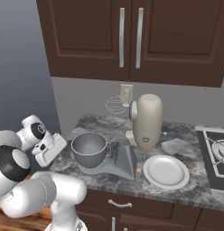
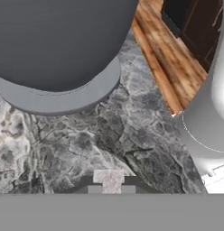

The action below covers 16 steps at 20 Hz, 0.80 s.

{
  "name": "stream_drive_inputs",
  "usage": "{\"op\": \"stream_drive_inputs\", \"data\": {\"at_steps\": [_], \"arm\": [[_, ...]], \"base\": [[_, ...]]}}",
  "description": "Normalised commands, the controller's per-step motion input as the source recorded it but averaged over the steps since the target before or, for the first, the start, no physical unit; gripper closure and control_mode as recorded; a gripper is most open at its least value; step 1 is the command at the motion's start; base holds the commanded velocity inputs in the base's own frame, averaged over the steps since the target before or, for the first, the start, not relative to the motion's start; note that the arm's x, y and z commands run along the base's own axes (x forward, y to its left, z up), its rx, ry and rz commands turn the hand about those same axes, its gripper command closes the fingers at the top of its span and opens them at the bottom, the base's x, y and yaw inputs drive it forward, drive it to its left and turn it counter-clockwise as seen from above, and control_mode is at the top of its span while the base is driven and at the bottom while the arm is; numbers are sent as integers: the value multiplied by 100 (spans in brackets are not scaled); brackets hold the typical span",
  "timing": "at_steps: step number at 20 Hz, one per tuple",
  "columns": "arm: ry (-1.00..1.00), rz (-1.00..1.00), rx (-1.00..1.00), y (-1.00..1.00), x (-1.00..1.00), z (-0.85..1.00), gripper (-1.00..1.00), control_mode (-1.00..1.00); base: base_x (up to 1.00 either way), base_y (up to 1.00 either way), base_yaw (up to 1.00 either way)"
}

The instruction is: Add butter and sugar cubes to the stand mixer bowl and then turn on the stand mixer to begin making frosting.

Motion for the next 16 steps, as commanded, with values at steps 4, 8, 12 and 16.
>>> {"op": "stream_drive_inputs", "data": {"at_steps": [4,8,12,16], "arm": [[-3,0,-2,19,-20,57,100,-100],[-10,0,-4,1,-22,57,100,-100],[-12,0,-5,-5,-24,61,100,-100],[-11,0,-5,-16,-18,63,100,-100]], "base": [[0,0,0],[0,0,0],[0,0,0],[0,0,0]]}}
